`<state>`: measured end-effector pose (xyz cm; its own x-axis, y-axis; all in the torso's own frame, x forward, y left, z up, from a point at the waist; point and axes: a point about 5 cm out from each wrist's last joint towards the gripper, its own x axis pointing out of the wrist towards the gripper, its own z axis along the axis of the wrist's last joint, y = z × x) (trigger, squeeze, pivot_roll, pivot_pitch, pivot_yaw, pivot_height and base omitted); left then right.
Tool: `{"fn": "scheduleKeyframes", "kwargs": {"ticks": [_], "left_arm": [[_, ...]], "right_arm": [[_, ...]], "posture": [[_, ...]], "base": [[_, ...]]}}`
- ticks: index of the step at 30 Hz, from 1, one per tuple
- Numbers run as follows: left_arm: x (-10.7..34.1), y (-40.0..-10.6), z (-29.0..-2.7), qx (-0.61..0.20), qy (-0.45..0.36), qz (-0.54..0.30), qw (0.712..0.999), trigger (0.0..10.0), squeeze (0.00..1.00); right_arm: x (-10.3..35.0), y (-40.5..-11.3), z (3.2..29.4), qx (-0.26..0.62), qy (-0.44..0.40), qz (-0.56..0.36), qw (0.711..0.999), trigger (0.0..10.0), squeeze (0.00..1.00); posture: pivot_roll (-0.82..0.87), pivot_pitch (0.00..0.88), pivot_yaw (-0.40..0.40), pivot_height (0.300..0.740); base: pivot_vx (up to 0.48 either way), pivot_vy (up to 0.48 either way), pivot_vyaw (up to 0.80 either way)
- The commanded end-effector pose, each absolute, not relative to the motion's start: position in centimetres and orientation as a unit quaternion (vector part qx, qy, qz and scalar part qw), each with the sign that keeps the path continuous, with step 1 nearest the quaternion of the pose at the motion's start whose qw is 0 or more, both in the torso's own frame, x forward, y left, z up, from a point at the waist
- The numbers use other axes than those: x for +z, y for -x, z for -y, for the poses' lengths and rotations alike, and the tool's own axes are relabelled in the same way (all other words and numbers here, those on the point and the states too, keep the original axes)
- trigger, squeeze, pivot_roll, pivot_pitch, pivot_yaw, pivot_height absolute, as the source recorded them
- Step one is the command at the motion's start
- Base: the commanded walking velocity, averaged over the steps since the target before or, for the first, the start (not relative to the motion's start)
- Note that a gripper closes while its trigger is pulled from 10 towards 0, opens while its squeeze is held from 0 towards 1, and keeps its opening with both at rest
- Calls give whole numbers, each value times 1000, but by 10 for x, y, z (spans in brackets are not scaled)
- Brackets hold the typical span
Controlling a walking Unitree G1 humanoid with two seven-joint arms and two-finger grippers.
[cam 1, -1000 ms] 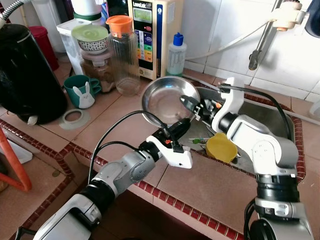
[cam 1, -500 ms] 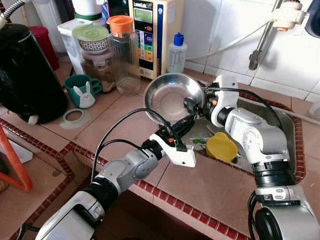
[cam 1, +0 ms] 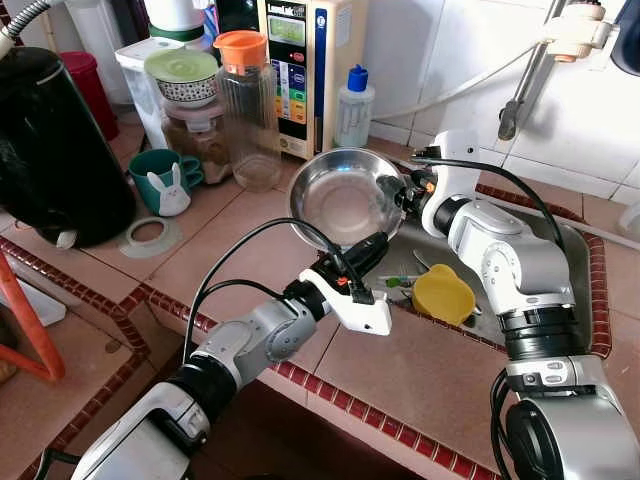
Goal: Kitchen organization
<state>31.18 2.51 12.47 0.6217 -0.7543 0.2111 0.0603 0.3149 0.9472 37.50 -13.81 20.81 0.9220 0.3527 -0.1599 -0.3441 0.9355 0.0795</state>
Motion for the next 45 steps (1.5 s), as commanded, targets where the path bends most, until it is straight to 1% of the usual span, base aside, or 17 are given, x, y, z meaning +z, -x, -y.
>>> {"fn": "scheduleKeyframes", "kwargs": {"ticks": [1, 6, 7, 10, 15, 20, 22, 24, 25, 27, 30, 31, 32, 33, 39, 44, 45], "left_arm": [[128, -314, -25, -273, -517, 343, 735, 2667, 0], [128, -314, -25, -272, -517, 343, 735, 2941, 0], [128, -314, -25, -271, -517, 344, 735, 3412, 0], [128, -314, -25, -272, -517, 344, 735, 3608, 0], [128, -312, -24, -274, -515, 345, 735, 4510, 0], [128, -312, -23, -275, -514, 347, 735, 4784, 0], [128, -311, -23, -275, -514, 347, 735, 5451, 0], [128, -311, -23, -275, -514, 347, 735, 5451, 0], [127, -311, -23, -274, -514, 347, 735, 6078, 0], [127, -311, -23, -274, -514, 347, 735, 6078, 0], [127, -311, -23, -275, -514, 347, 735, 6667, 0], [127, -311, -23, -274, -515, 347, 734, 7608, 0], [127, -311, -24, -274, -515, 348, 734, 7608, 0], [127, -311, -24, -274, -515, 348, 734, 10000, 0], [126, -310, -22, -279, -512, 349, 734, 10000, 0], [125, -308, -23, -285, -494, 344, 746, 10000, 0], [126, -307, -23, -284, -482, 343, 755, 10000, 235]], "right_arm": [[215, -378, 138, 177, -26, -78, 981, 0, 0], [214, -377, 137, 183, -26, -80, 979, 0, 0], [212, -377, 136, 188, -27, -86, 978, 39, 0], [208, -376, 134, 197, -26, -95, 975, 314, 0], [202, -373, 131, 212, -27, -110, 971, 745, 0], [197, -370, 128, 229, -32, -121, 965, 431, 0], [197, -370, 129, 228, -28, -121, 966, 392, 0], [197, -370, 129, 227, -28, -121, 966, 392, 0], [198, -370, 131, 223, -28, -118, 967, 0, 0], [199, -371, 131, 222, -28, -118, 967, 0, 0], [199, -371, 131, 221, -30, -117, 968, 0, 0], [199, -371, 131, 220, -31, -116, 968, 0, 0], [199, -371, 131, 220, -31, -115, 968, 0, 0], [199, -370, 131, 220, -32, -115, 968, 0, 0], [199, -370, 131, 220, -37, -114, 968, 0, 0], [199, -370, 131, 222, -44, -114, 967, 0, 0], [200, -370, 130, 223, -45, -113, 967, 0, 0]], "posture": [[75, 5, 3, 740], [76, 6, 1, 740], [77, 6, 1, 740], [77, 6, 1, 740], [77, 6, 1, 740], [76, 6, 0, 740], [76, 6, 0, 740], [76, 6, 0, 740], [75, 6, 1, 740], [75, 6, 2, 740], [74, 5, 3, 740], [74, 5, 4, 740], [75, 4, 4, 740], [74, 4, 4, 740], [72, 2, 5, 740], [72, 0, 5, 740], [72, 0, 5, 740]], "base": [[0, 0, 0], [0, 0, 0], [0, 0, 0], [0, 0, 0], [0, 0, 0], [0, 0, 0], [0, 0, 0], [0, 0, 0], [0, 0, 0], [0, 0, 0], [0, 0, 0], [0, 0, 0], [0, 0, 0], [0, 0, 0], [0, 0, 0], [0, 0, 0], [0, 0, 0]]}}
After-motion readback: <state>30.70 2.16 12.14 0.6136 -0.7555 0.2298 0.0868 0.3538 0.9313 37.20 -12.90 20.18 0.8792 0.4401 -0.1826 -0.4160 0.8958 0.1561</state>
